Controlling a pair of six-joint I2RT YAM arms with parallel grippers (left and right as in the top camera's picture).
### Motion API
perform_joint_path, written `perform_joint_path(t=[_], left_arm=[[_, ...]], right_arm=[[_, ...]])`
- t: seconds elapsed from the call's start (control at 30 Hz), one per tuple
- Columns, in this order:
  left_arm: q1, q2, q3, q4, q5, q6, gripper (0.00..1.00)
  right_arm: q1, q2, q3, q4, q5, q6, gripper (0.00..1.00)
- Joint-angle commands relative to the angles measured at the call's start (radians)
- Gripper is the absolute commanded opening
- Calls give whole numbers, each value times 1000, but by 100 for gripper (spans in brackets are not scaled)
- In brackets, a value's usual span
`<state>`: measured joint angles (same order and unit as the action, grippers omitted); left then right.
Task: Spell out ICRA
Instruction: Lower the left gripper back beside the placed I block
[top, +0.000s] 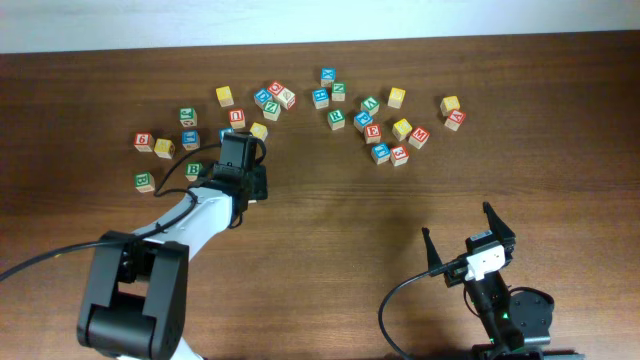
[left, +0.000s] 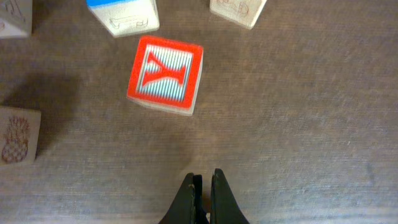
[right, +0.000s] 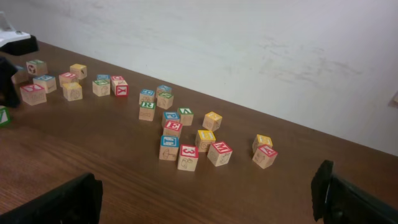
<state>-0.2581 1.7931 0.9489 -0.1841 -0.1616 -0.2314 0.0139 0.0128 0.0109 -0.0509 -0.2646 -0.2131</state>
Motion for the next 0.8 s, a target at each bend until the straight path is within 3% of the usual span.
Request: perform_joint_path(t=[0.0,0.33,0.4,0.53,0.77], left_arm=[[-1,-34,9,-96,12,-6,0],[-1,-220,50,-387,8,-5,1],[-1,-245,50,-413,12,-6,7],[-2,-248,49,-485,117,-17,49],[-2,-178,46,-483,113,-143,50]], right_arm=[[6,-6,-5,-5,-13,4,98],[6,-6,-5,-5,-13,4,98],[6,-6,-5,-5,-13,4,98],[6,-6,-5,-5,-12,4,98],[6,-6,-5,-5,-12,4,98]])
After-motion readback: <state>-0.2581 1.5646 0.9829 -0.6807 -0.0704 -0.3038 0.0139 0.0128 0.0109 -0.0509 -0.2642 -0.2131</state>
